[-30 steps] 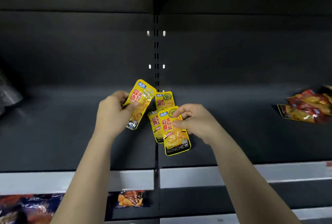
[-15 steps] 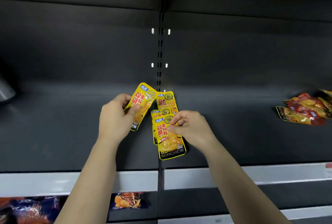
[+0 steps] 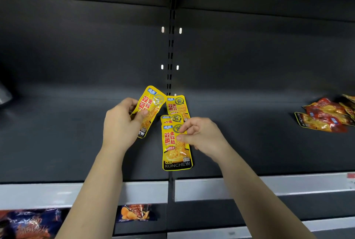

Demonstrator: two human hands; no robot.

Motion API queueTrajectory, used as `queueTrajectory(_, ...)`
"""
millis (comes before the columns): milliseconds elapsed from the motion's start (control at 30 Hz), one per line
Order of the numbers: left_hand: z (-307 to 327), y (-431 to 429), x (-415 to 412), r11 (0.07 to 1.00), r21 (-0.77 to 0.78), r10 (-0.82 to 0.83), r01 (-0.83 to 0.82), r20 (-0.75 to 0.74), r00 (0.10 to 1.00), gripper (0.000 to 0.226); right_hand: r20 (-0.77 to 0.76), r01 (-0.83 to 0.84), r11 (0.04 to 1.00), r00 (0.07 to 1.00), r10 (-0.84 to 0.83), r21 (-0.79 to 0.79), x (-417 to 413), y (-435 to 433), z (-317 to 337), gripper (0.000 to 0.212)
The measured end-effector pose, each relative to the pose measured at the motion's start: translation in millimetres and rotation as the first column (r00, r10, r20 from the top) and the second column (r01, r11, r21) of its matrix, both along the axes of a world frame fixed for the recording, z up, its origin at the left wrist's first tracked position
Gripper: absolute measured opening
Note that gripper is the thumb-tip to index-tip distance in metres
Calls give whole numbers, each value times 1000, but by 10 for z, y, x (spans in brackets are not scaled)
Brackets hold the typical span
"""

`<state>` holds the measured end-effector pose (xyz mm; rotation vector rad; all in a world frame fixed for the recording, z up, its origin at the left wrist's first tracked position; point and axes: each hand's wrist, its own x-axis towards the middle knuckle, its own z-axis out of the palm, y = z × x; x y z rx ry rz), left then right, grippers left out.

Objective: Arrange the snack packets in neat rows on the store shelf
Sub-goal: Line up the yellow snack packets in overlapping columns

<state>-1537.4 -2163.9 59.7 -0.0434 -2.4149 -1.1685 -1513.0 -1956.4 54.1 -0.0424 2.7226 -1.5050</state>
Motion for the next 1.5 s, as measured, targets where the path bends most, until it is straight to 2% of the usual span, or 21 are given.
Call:
queueTrajectory(233, -2, -4, 6, 1000, -9, 2, -2, 0, 1000, 14, -18, 19, 998, 1000, -18, 59, 29, -33, 0, 22)
queueTrajectory(500, -10, -4, 3, 1000, -18, 0, 0, -6, 1000, 15, -44, 29, 996, 999, -26, 81, 46, -21, 5, 38)
queueTrajectory(600, -7, -1, 10, 1000, -17, 2, -2, -9, 1000, 15, -50, 28, 996, 998, -24, 90, 33, -17, -6, 37)
queueTrajectory(733, -7, 0, 17, 1000, -6, 0, 0, -12, 1000, 14, 3, 19, 1000, 1000, -19, 11, 5, -28, -17, 34)
queueTrajectory(933, -15, -8, 9, 1000, -6, 1, -1, -13, 1000, 13, 1, -1, 996, 1000, 1, -89, -5, -50, -36, 34)
queueTrajectory(1233, -13, -12, 12, 1000, -16, -4, 4, -15, 1000, 15, -22, 47, 998, 999, -48, -49, -209, 85, 66, 31)
queueTrajectory(1500, -8, -10, 17, 1000, -12, -2, 2, -16, 1000, 14, 23, 90, 996, 996, -89, -19, -307, 161, -14, 33)
